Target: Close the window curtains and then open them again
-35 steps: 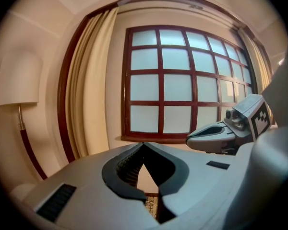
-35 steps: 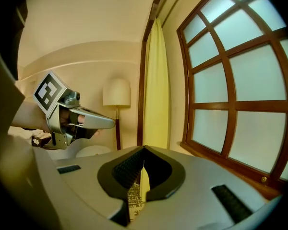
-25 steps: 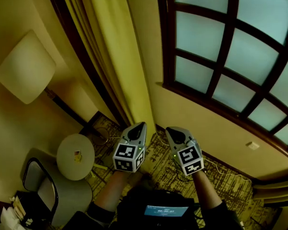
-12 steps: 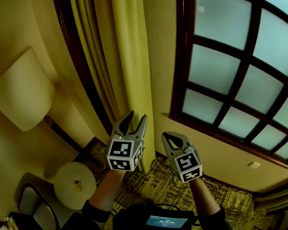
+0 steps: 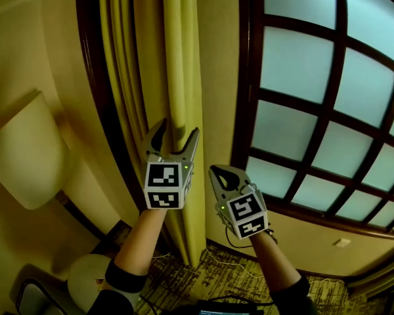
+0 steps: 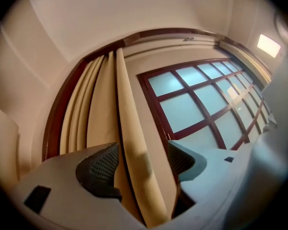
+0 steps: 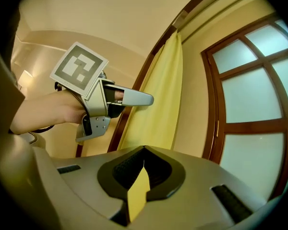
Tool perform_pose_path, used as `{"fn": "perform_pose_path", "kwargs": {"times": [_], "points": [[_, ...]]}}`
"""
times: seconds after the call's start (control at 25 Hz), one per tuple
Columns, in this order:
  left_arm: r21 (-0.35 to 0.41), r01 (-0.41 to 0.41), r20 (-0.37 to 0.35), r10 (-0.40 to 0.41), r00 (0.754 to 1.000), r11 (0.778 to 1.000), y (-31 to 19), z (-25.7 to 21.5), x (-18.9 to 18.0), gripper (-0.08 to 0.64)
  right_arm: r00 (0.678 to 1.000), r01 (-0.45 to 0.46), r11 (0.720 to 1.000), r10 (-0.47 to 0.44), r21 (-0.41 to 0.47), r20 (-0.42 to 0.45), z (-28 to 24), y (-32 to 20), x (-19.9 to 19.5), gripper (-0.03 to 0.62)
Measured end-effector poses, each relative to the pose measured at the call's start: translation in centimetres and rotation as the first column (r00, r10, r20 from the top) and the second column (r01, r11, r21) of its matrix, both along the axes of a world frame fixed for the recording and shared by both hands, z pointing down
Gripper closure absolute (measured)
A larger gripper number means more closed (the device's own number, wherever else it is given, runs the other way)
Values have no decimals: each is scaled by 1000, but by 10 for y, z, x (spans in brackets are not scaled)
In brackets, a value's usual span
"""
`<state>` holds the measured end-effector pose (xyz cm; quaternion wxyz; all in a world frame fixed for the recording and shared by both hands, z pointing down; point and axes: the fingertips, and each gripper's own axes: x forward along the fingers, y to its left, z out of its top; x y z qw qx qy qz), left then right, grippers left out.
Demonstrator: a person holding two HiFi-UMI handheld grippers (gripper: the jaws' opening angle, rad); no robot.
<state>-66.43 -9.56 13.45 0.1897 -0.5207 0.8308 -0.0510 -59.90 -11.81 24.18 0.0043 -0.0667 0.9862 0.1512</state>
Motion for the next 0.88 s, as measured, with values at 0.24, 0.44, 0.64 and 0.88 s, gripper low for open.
{"fn": "perform_pose_path", "kwargs": {"times": [0.24, 0.44, 0.64, 0.88], "points": [[-31, -17, 15, 18, 1000, 999, -32, -20, -14, 239, 999, -43, 999, 42, 24, 31, -38, -15, -19, 580], [-44, -13, 28, 14, 999, 999, -49, -31, -29, 239, 998, -62, 997, 61, 43, 34, -55, -24, -30, 580], [-4, -11, 35, 11, 999, 1000, -49, -37, -39, 469, 996, -82, 996, 81, 34, 30, -54, -37, -35, 578], [13, -51, 50, 51, 997, 999, -53, -39, -33, 560, 995, -94, 995, 94, 23, 23, -49, -43, -34, 578]]}}
